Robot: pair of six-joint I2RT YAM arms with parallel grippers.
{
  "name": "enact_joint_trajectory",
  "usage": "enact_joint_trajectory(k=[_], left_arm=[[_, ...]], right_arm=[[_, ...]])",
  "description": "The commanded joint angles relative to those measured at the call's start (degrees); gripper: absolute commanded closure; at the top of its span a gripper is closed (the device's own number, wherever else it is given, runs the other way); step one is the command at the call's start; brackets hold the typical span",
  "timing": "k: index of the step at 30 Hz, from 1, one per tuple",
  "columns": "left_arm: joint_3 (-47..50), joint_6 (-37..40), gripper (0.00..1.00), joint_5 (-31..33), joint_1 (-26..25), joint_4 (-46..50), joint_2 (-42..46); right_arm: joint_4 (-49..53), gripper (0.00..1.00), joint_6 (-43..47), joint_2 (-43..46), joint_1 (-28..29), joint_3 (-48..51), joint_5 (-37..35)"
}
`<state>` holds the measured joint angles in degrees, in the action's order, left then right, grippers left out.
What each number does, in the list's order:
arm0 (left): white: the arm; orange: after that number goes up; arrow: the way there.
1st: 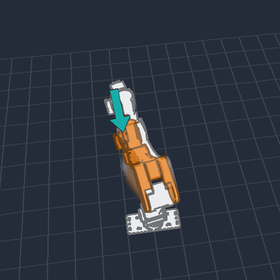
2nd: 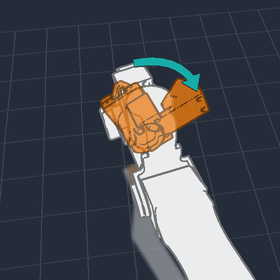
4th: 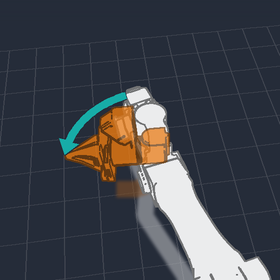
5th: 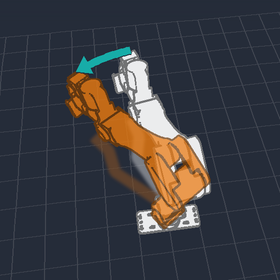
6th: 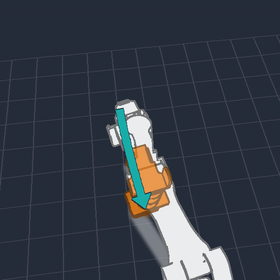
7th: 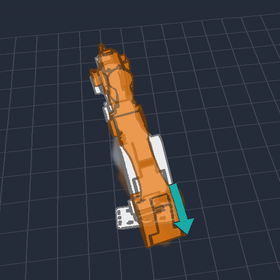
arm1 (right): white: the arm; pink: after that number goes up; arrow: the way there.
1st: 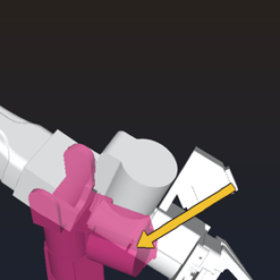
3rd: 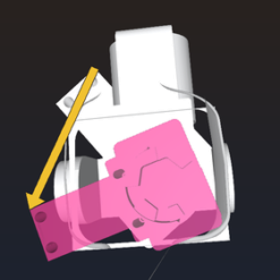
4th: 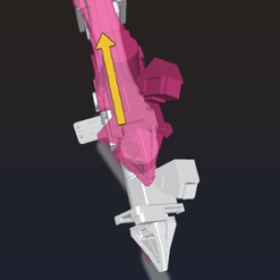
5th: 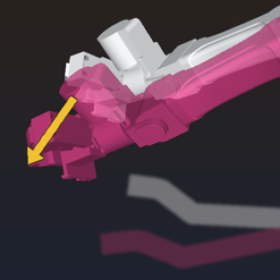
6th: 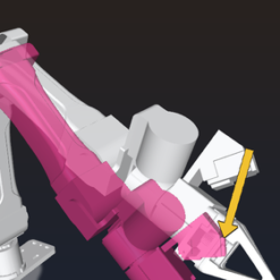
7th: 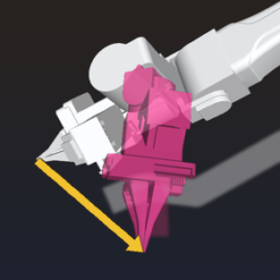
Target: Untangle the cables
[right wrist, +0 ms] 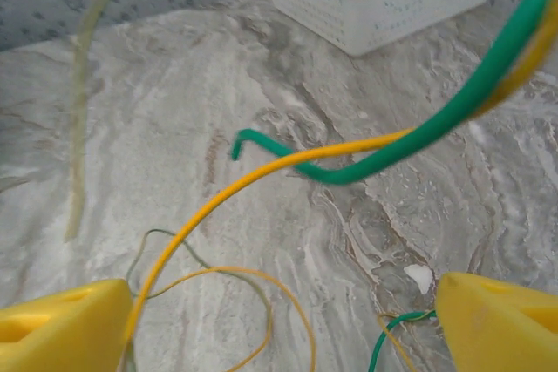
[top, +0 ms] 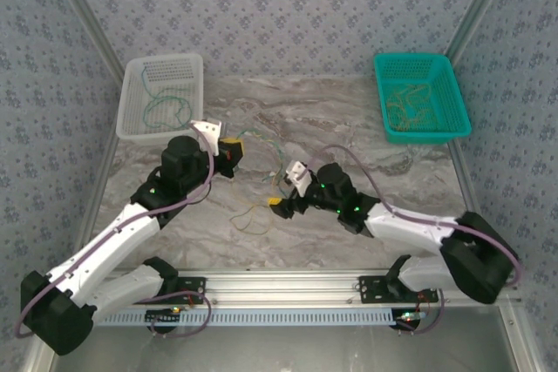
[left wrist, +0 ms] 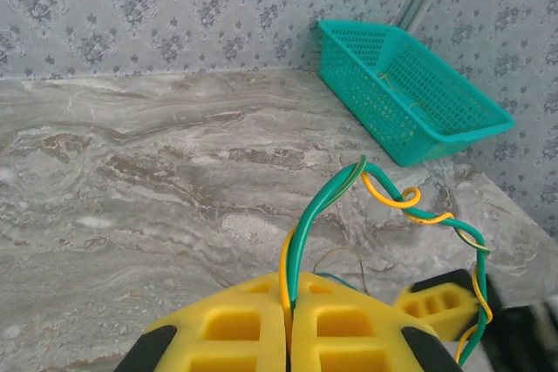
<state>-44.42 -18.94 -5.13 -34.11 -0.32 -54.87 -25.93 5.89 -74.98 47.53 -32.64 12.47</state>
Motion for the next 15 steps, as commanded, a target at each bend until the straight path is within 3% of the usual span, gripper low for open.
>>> enact_joint_trajectory(k=[1, 3, 5, 15], left_arm=[[0.7, -1.2, 1.0, -2.0, 0.3, -5.1, 0.4], [1.2, -1.4, 1.0, -1.4, 0.3, -5.4, 0.5], [1.7, -1.5, 1.0, -1.0, 0.3, -5.6, 0.3], [5.9, -3.0, 1.0, 9.9, 3.5, -3.7, 4.9]], right_arm=[[-4.5, 0.24, 1.5, -3.9, 0.5, -4.2, -4.5], [-5.5, 0.56, 1.9, -4.7, 0.4, -4.7, -4.0], [-5.6, 0.97, 1.9, -4.5, 0.2, -5.0, -4.9], [-5.0, 1.0, -4.5, 5.0, -8.0, 3.1, -11.1]])
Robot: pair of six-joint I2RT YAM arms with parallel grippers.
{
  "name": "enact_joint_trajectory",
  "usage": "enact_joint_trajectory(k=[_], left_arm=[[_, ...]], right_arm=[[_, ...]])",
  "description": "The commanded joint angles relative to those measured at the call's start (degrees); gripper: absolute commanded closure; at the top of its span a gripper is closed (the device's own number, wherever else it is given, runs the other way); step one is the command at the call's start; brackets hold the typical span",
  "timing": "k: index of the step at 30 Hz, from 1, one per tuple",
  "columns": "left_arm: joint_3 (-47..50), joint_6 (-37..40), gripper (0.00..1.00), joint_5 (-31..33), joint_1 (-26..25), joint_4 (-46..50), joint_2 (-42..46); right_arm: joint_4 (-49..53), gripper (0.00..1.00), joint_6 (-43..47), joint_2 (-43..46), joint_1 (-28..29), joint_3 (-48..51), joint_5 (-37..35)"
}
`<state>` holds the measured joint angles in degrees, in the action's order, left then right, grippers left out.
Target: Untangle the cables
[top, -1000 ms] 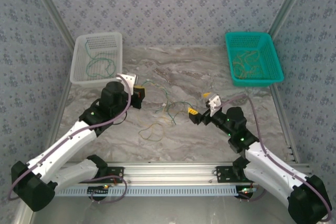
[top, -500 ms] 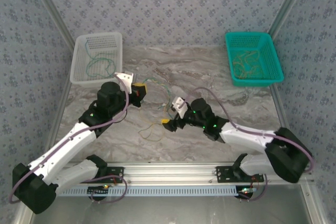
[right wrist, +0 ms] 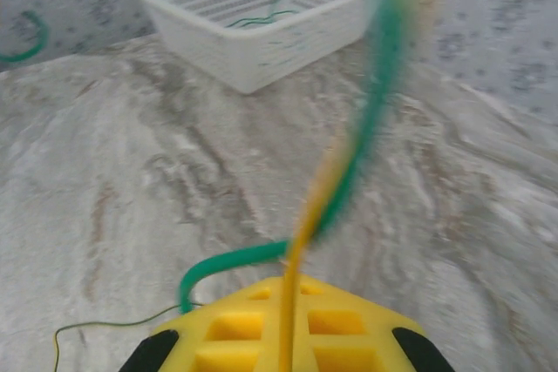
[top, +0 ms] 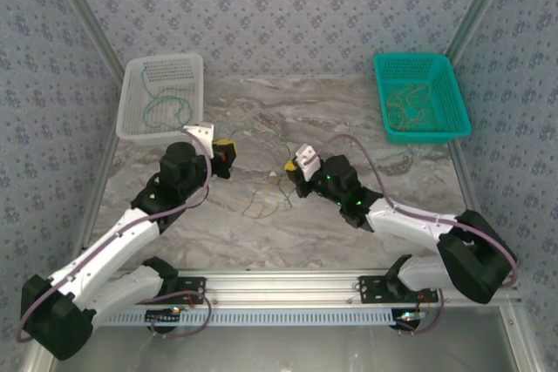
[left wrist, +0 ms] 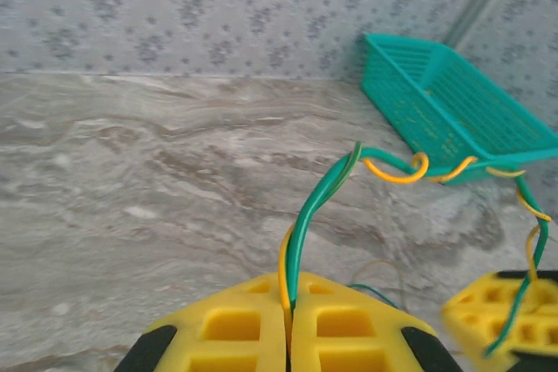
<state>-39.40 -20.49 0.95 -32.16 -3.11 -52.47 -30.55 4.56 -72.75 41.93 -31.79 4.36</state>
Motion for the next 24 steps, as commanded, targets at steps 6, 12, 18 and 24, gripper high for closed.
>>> enact_joint_trajectory(k=[6, 12, 18, 24], left_arm=[[2.2, -2.0, 1.0, 2.8, 4.7, 0.5, 4.0], [2.5, -2.0, 1.0, 2.9, 4.9, -0.2, 2.9], [1.9, -1.4, 1.0, -2.6, 4.9, -3.3, -0.8], [-1.1, 0.3, 0.95, -11.8, 4.3, -5.3, -8.6]], right_arm=[[3.2, 1.0, -6.0, 11.3, -9.9, 6.2, -3.3], [7.2, 1.0, -6.5, 15.8, -11.6, 5.5, -0.9], [9.0, 1.0, -6.7, 16.2, -10.1, 2.8, 4.8], [16.4, 1.0, -2.7, 11.9, -6.5, -4.2, 9.8]])
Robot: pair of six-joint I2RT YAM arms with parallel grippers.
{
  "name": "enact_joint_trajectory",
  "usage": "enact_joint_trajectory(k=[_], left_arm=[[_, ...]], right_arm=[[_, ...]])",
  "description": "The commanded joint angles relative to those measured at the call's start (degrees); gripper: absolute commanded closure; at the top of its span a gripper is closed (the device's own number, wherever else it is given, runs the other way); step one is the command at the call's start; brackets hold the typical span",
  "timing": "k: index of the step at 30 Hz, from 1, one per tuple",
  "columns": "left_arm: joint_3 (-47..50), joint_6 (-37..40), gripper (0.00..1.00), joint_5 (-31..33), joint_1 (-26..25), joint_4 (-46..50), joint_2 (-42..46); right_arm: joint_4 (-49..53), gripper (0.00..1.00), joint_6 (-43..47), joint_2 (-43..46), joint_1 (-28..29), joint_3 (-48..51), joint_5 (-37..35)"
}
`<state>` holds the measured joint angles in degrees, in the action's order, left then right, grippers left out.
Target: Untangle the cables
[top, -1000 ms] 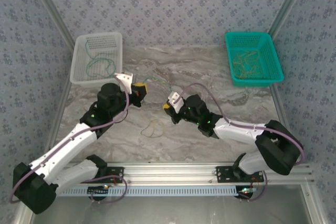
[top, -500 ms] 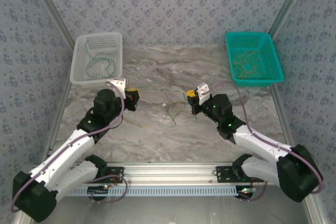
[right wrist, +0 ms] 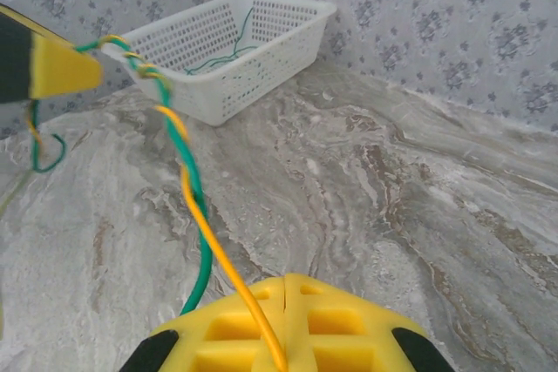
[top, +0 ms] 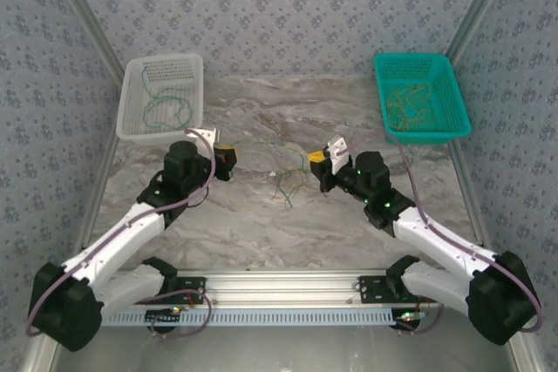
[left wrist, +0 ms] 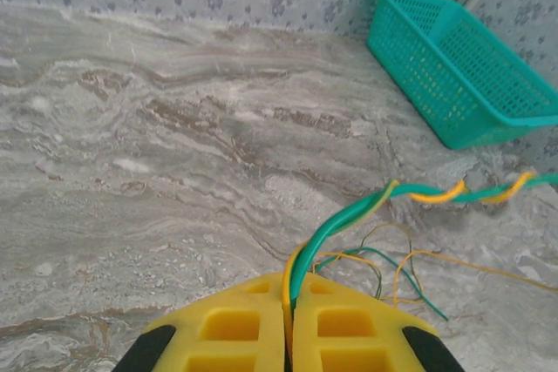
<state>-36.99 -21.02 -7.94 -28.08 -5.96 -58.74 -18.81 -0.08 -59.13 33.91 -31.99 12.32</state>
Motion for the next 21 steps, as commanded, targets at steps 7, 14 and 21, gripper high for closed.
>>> enact_joint_trajectory(k=[7, 14, 21], left_arm=[[-2.4, 0.8, 0.86, 0.1, -0.5, -4.0, -3.8], [-0.7, 1.9, 0.6, 2.0, -0.4, -2.0, -1.9], [1.6, 2.0, 0.44, 3.8, -0.4, -2.9, 1.4]], right_arm=[[4.1, 1.0, -2.6, -5.6, 0.6, -5.5, 0.6], [4.7, 1.0, -4.1, -6.5, -0.9, -7.3, 4.4], [6.1, 1.0, -6.7, -4.8, -0.8, -9.4, 4.6]])
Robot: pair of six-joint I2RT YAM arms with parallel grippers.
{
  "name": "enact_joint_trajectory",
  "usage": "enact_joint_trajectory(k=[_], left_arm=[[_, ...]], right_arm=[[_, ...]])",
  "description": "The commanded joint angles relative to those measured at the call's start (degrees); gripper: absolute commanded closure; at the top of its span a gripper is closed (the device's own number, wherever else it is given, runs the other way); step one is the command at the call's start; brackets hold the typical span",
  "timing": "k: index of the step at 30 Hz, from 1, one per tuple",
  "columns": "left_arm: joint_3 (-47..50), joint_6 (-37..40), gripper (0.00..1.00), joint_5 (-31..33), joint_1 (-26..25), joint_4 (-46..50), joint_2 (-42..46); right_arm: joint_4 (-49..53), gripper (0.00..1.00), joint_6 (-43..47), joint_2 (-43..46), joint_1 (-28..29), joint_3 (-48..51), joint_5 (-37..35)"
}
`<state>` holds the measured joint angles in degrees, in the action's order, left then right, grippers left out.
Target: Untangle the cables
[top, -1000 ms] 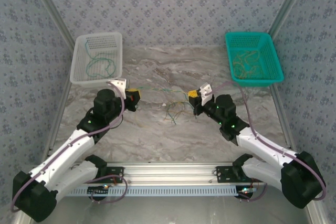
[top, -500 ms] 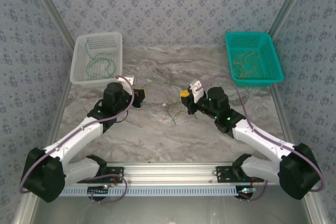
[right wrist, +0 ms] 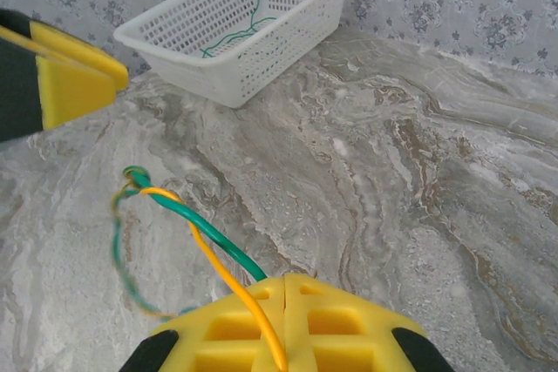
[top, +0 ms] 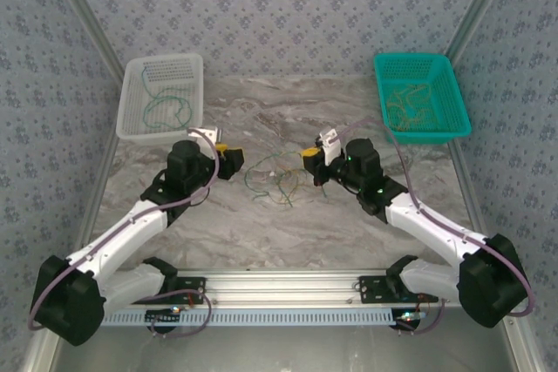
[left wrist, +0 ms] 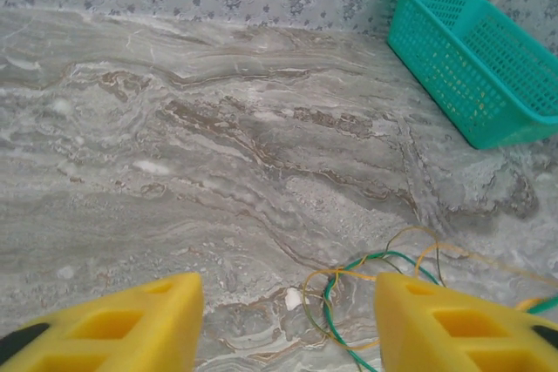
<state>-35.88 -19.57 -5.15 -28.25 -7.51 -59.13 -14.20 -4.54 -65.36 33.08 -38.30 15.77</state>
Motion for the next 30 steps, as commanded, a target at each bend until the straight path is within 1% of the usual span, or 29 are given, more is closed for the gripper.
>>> enact_joint_trajectory(k=[1, 7, 8, 9, 11, 12, 15, 17, 19, 21, 23, 27, 30], left_arm=[[0.7, 0.7, 0.43, 0.8, -0.2, -1.4, 2.1], [2.3, 1.6, 0.4, -1.1, -0.2, -0.6, 3.8], [3.2, 1.6, 0.36, -1.1, -0.2, -1.2, 4.5], [4.8, 1.5, 0.33, -1.0, -0.2, -2.3, 5.4], [7.9, 1.7, 0.33, -0.7, -0.2, -5.3, 7.4], [9.7, 1.7, 0.25, -0.8, -0.3, -7.4, 8.4], [13.1, 2.5, 0.25, -2.8, -0.6, -12.7, 9.7], [13.3, 4.2, 0.24, -4.6, -1.8, -14.1, 9.7], [11.9, 8.3, 0.24, -4.7, -5.3, -14.0, 9.0], [10.1, 12.8, 0.23, -4.4, -9.3, -13.4, 8.2], [8.9, 15.2, 0.22, -4.8, -11.8, -14.6, 7.1], [7.3, 15.3, 0.23, -8.2, -13.1, -20.4, 3.6], [5.7, 14.9, 0.23, -10.8, -13.9, -23.8, 0.6]], right_arm=[[2.1, 1.0, -2.8, 1.6, 0.0, -3.6, 0.9], [6.0, 1.0, -6.4, 4.3, -0.1, -6.6, -1.6], [7.0, 1.0, -7.0, 4.9, -0.1, -7.3, -1.9], [8.1, 1.0, -7.7, 5.5, -0.2, -8.2, -2.5], [10.1, 1.0, -9.3, 7.1, -0.4, -9.7, -4.1], [10.9, 1.0, -10.3, 7.7, -0.9, -10.5, -4.5], [13.9, 1.0, -13.9, 8.9, -3.1, -13.5, -3.6], [16.8, 1.0, -15.7, 9.4, -3.8, -16.0, -4.0], [19.6, 1.0, -17.4, 9.9, -3.9, -18.8, -5.9], [22.7, 1.0, -20.5, 10.1, -3.8, -22.1, -9.6], [25.0, 1.0, -23.1, 10.0, -3.7, -25.2, -12.8], [25.1, 1.0, -27.0, 9.9, -2.5, -28.8, -17.1], [24.4, 1.0, -29.4, 9.0, -1.3, -31.4, -18.5]])
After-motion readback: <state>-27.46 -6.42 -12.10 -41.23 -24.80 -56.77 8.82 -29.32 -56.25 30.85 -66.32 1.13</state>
